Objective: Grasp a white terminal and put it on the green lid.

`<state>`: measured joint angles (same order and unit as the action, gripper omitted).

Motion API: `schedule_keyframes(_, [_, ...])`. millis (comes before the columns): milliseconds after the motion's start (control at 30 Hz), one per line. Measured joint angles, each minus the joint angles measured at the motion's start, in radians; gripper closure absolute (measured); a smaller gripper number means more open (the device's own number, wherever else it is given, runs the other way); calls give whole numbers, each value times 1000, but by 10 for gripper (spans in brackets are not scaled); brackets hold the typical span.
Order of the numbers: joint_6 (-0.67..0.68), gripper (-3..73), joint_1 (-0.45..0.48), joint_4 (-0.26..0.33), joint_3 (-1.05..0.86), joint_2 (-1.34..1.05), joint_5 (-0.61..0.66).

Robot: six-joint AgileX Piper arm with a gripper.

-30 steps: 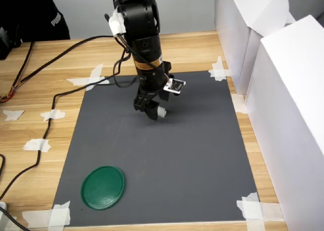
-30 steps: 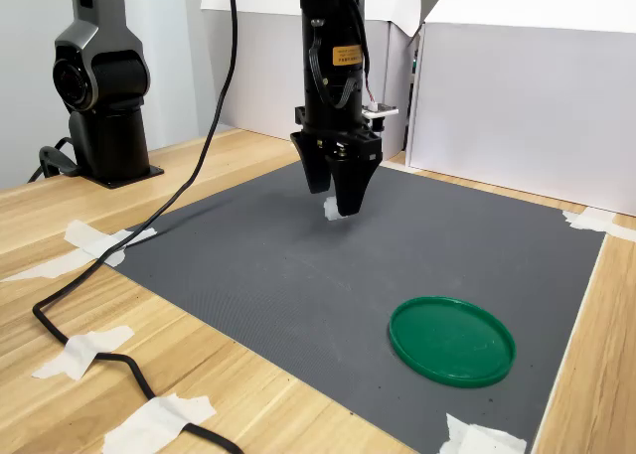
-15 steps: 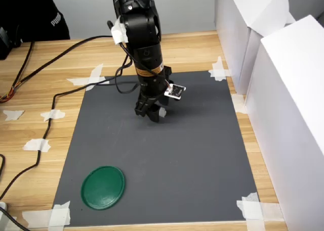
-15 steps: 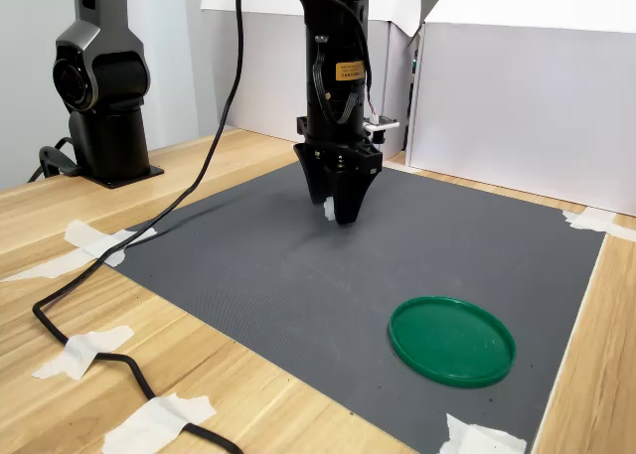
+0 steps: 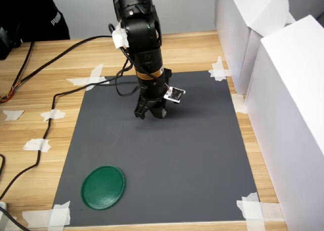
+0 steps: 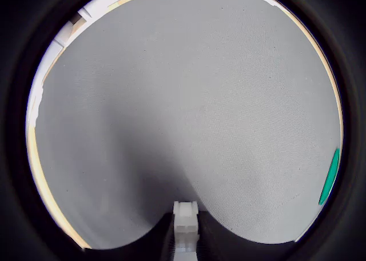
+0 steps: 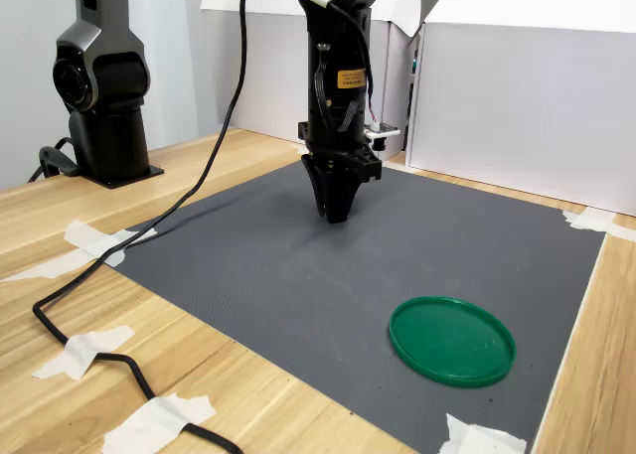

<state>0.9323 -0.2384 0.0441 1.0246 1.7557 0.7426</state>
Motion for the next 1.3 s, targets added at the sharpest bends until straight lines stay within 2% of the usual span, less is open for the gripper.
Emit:
schedule_keyframes(267, [-23, 599, 0, 3, 39, -23, 87])
schedule_keyframes(500, [-79, 599, 0, 1, 226, -29, 256])
schedule_keyframes(633, [-92, 599, 3, -28, 320, -29, 289])
schedule_keyframes(767, [-96, 599, 49, -22, 380, -29, 287])
schedule_keyframes(900, [-75, 599, 142, 10, 414, -6, 274])
schedule_keyframes(1033, [-69, 599, 214, 15, 444, 43, 267])
schedule_keyframes(1300, [-106, 599, 245, 4, 561, 164, 311])
